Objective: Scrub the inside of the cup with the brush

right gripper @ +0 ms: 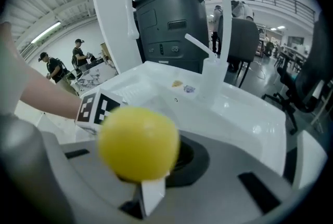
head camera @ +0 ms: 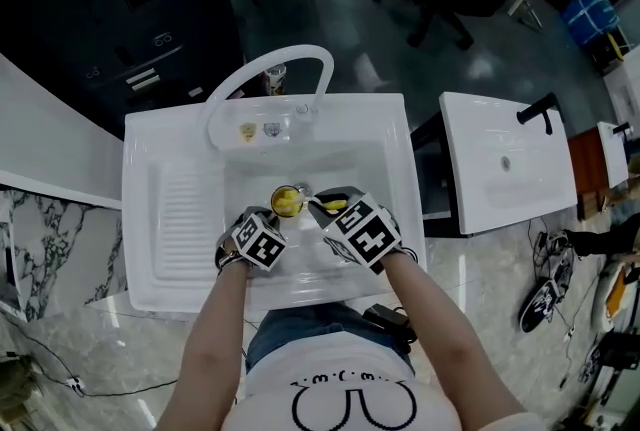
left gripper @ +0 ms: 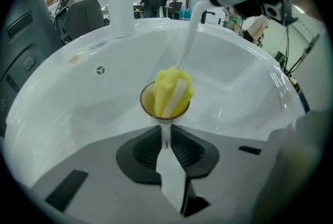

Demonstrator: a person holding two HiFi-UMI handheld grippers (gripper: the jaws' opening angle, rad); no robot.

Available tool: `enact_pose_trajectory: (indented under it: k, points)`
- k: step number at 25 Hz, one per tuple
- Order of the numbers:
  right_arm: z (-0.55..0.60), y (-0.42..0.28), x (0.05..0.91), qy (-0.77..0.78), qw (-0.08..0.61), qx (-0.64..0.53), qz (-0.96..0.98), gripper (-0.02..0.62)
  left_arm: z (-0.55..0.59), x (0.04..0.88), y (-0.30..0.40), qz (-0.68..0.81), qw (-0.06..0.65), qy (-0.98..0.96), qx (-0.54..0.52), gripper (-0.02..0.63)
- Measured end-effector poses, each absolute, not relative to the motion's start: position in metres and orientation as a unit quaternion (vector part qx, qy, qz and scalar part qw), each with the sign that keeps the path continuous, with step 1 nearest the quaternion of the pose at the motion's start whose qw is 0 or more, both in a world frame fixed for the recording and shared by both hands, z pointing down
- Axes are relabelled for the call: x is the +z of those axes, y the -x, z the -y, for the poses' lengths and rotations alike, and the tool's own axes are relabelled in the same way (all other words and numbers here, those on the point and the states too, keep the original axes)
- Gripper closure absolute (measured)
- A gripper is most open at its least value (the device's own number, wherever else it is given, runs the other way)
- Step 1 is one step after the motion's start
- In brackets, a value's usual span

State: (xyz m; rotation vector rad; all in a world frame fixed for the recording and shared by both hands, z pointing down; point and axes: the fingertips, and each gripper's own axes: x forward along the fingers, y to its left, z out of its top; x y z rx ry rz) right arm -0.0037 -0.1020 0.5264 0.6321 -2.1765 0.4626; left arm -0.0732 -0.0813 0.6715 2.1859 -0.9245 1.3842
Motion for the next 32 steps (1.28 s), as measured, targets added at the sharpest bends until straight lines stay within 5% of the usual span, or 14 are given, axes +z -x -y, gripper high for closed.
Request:
enact_pose_trajectory:
  k: [17, 32]
  points:
    - [0.099, -0.002, 0.534, -0.151, 0.462, 0.041, 0.873, 0.549, 0.079, 0.671, 0.070, 0.311, 0.196, -0.790, 0.490, 0.540]
    - [0.114, -0.001, 0.536, -0.227, 0.405, 0.193, 0.864, 0.549, 0.080, 0.673, 0.071, 0.310, 0.198, -0.786, 0.496, 0.540]
